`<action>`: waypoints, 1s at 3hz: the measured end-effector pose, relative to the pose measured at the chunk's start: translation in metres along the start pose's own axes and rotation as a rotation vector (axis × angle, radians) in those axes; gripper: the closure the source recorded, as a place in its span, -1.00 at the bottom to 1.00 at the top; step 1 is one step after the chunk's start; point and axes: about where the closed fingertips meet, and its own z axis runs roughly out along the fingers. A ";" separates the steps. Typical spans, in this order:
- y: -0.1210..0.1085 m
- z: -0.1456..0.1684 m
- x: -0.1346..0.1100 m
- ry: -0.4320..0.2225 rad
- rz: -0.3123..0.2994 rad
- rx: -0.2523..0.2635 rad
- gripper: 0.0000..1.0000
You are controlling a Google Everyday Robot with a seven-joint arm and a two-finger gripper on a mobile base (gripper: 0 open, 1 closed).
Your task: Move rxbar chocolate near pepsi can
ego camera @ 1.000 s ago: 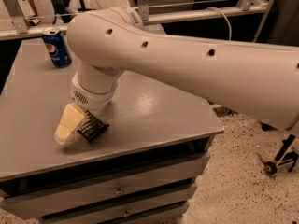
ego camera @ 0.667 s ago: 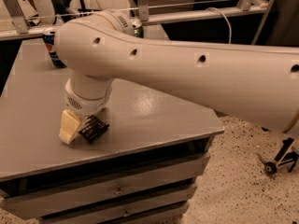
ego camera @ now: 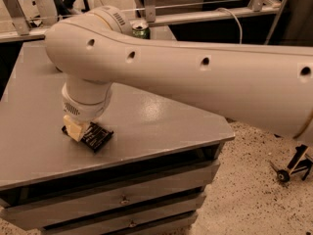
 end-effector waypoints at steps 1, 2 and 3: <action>0.000 -0.001 0.000 0.000 0.000 0.000 0.99; -0.045 -0.035 -0.009 -0.026 -0.041 0.137 1.00; -0.091 -0.080 -0.011 -0.065 -0.073 0.269 1.00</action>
Offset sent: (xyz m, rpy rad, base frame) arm 0.0774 -0.0427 0.0629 -0.1139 -0.2641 -0.0137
